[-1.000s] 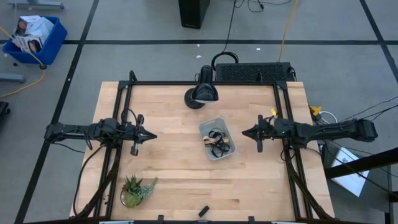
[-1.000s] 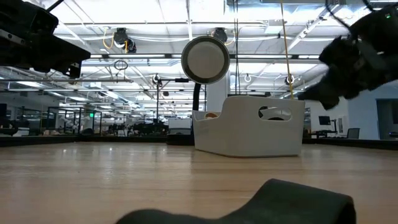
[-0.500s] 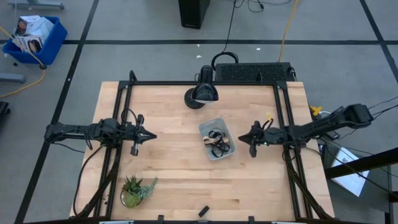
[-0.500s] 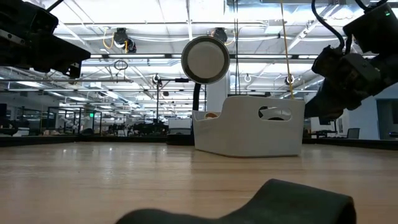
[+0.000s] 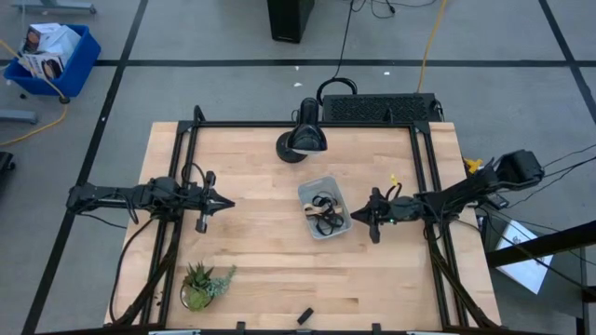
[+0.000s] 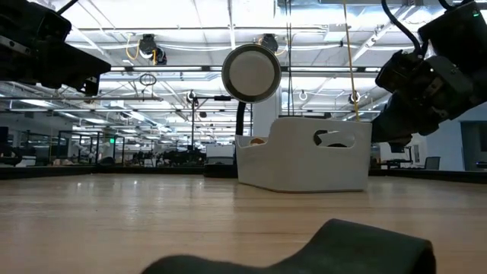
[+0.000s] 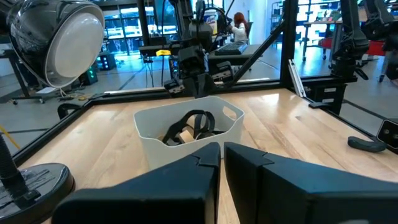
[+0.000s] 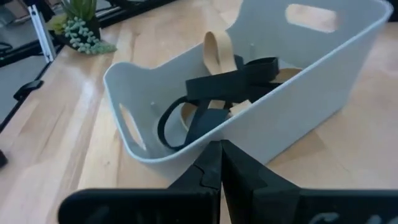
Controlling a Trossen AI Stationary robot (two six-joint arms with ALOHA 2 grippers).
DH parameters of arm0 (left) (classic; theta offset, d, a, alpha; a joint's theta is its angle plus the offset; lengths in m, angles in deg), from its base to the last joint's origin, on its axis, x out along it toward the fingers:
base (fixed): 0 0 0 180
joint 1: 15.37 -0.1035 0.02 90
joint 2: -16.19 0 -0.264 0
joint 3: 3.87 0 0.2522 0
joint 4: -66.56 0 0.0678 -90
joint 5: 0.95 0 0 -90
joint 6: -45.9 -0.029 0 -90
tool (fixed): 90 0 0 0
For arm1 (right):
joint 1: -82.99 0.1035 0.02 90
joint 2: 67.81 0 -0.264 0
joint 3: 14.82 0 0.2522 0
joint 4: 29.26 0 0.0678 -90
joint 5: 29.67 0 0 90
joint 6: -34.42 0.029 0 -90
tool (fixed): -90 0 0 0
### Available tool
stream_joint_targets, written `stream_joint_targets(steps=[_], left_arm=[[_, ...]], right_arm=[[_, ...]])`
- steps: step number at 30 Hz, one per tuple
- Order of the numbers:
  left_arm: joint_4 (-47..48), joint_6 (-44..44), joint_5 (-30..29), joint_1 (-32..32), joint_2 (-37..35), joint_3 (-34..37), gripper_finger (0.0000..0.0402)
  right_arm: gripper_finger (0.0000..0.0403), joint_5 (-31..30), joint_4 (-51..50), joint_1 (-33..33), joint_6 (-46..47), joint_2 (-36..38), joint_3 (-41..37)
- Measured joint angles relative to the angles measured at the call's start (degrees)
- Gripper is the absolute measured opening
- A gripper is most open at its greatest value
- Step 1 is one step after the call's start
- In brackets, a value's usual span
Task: Pick and place rubber bands into bin
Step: Adjust the gray bin
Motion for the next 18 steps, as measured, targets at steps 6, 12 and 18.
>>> stream_joint_targets(steps=[6, 12, 18], left_arm=[[0.0, 0.0, 0.0, 0.0, 0.0, 0.0, 0.0031], [0.0, 0.0, 0.0, 0.0, 0.0, 0.0, 0.0031], [0.0, 0.2, 0.0, 0.0, 0.0, 0.0, 0.0031]], right_arm=[[0.0000, 2.7, 0.1, 1.4, -0.7, -4.5, 4.3], [0.0000, 4.2, -1.2, 2.3, -1.6, -9.0, 8.1], [0.0000, 2.7, -1.7, 2.3, -2.6, -9.5, 8.5]])
